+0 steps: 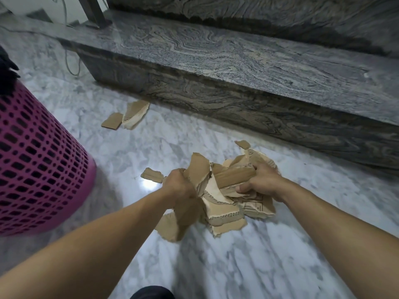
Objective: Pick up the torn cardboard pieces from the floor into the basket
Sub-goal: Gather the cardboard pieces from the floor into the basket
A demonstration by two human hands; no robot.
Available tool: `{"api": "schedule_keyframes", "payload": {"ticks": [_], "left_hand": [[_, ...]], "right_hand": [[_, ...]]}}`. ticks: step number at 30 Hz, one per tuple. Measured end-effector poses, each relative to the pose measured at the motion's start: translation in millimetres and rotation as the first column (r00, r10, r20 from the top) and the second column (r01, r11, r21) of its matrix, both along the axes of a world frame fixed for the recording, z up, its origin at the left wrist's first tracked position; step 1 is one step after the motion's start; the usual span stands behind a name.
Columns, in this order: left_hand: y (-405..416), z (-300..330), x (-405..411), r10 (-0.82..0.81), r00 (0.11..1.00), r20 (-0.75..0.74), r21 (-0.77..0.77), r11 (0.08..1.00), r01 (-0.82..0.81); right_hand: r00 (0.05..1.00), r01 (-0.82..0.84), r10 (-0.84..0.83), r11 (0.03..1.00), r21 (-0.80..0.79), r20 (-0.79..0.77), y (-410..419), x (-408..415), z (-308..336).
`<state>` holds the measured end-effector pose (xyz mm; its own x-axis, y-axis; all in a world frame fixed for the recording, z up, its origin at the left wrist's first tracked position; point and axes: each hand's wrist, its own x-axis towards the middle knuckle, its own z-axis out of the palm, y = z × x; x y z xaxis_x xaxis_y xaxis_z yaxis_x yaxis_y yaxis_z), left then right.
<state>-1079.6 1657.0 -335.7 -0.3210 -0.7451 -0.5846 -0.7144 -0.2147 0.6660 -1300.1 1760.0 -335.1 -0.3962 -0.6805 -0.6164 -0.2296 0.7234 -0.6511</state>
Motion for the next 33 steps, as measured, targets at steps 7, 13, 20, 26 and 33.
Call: {"api": "schedule_keyframes", "payload": {"ticks": [7,13,20,26,33], "left_hand": [[-22,18,8,0.173,0.985,-0.002,0.211,0.963,-0.168],[-46,59,24,0.329,0.935,-0.129,0.118,0.942,-0.316],[-78,153,61,0.373,0.897,-0.237,-0.112,0.907,-0.406],[-91,270,121,0.446,0.838,-0.314,-0.315,0.784,-0.536],[-103,350,234,0.578,0.693,-0.431,-0.249,0.662,-0.707]], "right_hand": [[0.988,0.097,-0.082,0.988,-0.118,0.128,-2,-9,15],[0.982,0.091,-0.051,0.971,-0.223,0.181,-23,4,52],[0.993,-0.014,0.053,0.939,-0.344,0.106,-78,41,142],[0.992,-0.082,0.118,0.893,-0.442,0.053,-141,100,239],[0.938,-0.147,0.302,0.792,-0.592,0.171,-201,202,327]]}}
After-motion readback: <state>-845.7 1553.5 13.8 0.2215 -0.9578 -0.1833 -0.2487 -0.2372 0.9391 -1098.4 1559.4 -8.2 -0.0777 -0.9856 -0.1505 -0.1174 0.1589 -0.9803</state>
